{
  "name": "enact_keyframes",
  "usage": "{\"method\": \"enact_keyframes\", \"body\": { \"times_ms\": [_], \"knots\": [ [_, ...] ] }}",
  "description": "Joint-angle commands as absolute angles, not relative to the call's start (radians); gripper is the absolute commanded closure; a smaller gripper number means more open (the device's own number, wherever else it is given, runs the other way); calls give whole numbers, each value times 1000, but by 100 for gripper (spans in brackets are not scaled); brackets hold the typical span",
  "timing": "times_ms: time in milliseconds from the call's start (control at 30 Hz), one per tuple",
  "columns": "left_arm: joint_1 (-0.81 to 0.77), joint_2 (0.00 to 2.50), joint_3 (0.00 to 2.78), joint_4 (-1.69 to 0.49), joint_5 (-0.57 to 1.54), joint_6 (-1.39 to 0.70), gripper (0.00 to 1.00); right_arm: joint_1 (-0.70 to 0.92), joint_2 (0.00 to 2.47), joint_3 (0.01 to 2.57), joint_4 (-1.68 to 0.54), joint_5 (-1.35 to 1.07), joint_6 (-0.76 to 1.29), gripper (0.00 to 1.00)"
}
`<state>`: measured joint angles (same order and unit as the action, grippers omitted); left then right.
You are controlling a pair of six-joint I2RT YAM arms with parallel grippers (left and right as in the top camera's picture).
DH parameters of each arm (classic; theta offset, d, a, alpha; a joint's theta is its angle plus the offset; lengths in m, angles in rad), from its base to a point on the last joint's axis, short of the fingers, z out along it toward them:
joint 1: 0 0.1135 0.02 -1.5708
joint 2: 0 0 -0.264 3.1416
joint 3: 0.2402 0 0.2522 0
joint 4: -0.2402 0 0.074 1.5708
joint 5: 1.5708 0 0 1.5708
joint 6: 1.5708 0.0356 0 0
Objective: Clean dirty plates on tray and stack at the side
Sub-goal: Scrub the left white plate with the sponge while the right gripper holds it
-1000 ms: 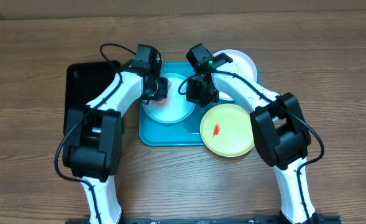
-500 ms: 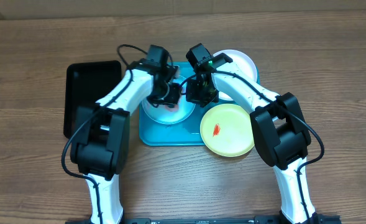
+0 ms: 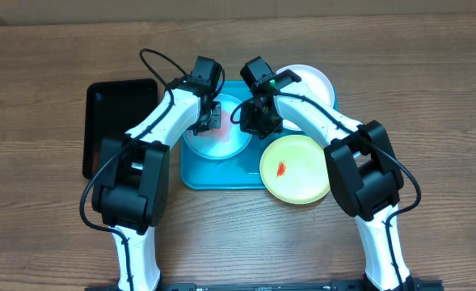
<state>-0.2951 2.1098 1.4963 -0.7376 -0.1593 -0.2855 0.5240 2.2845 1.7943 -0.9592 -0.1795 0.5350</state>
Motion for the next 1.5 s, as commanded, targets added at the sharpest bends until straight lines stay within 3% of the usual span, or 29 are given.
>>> {"method": "enact_keyframes", "body": {
  "times_ms": [0, 200, 433, 633, 733, 833, 1033, 1233, 1467],
  "knots": [
    [-309, 2140, 1491, -796, -125, -242, 96, 535, 2300, 1786, -967, -177, 524, 96],
    [-334, 2140, 1491, -892, 249, -110, 96, 535, 2300, 1786, -968, -177, 524, 96],
    [-320, 2140, 1491, -803, 291, -118, 96, 535, 2300, 1786, -968, -178, 524, 96],
    [-278, 2140, 1491, -667, -26, -297, 96, 535, 2300, 1786, -968, -178, 524, 96],
    [-265, 2140, 1497, -701, -209, -374, 96, 535, 2300, 1786, -968, -177, 524, 96],
    [-267, 2140, 1501, -792, -250, -394, 96, 535, 2300, 1786, -967, -177, 524, 96],
    [-304, 2140, 1501, -953, -42, -343, 96, 535, 2300, 1786, -959, -178, 524, 96],
    [-329, 2140, 1501, -936, 276, -131, 96, 535, 2300, 1786, -958, -178, 523, 96],
    [-295, 2140, 1502, -855, 341, -79, 96, 535, 2300, 1786, -955, -178, 523, 96]
  ]
}}
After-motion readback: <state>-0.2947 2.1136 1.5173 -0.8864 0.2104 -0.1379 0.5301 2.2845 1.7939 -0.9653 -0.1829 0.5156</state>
